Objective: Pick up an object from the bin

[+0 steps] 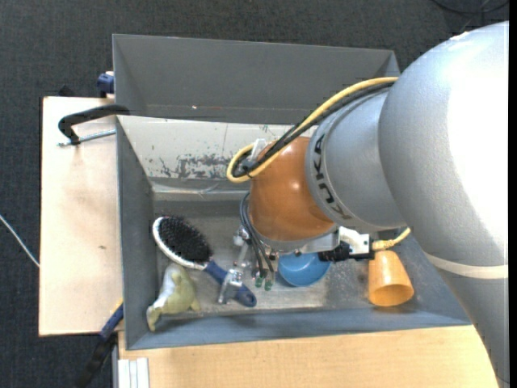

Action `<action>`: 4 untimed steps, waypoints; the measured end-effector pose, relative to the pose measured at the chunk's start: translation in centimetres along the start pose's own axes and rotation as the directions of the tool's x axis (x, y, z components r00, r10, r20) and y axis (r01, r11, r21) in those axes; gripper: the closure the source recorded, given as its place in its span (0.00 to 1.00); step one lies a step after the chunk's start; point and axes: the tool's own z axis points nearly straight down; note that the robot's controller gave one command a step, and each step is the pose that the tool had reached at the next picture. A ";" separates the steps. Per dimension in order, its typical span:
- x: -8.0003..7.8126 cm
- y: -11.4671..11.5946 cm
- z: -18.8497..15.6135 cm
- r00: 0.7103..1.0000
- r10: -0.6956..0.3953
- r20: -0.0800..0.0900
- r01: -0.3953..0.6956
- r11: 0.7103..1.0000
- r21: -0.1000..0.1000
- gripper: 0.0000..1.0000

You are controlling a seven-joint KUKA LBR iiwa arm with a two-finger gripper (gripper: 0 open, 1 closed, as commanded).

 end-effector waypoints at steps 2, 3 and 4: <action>0.8 1.2 -4.9 0.957 0.291 0.001 -0.291 0.957 0.001 0.00; 1.3 2.2 -0.1 0.877 0.480 -0.001 -0.480 0.877 0.001 0.00; 1.2 2.3 -0.3 0.878 0.478 -0.002 -0.478 0.878 0.002 0.00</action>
Offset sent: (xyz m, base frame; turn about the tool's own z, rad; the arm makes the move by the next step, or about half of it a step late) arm -0.0081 0.0313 0.0294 0.1697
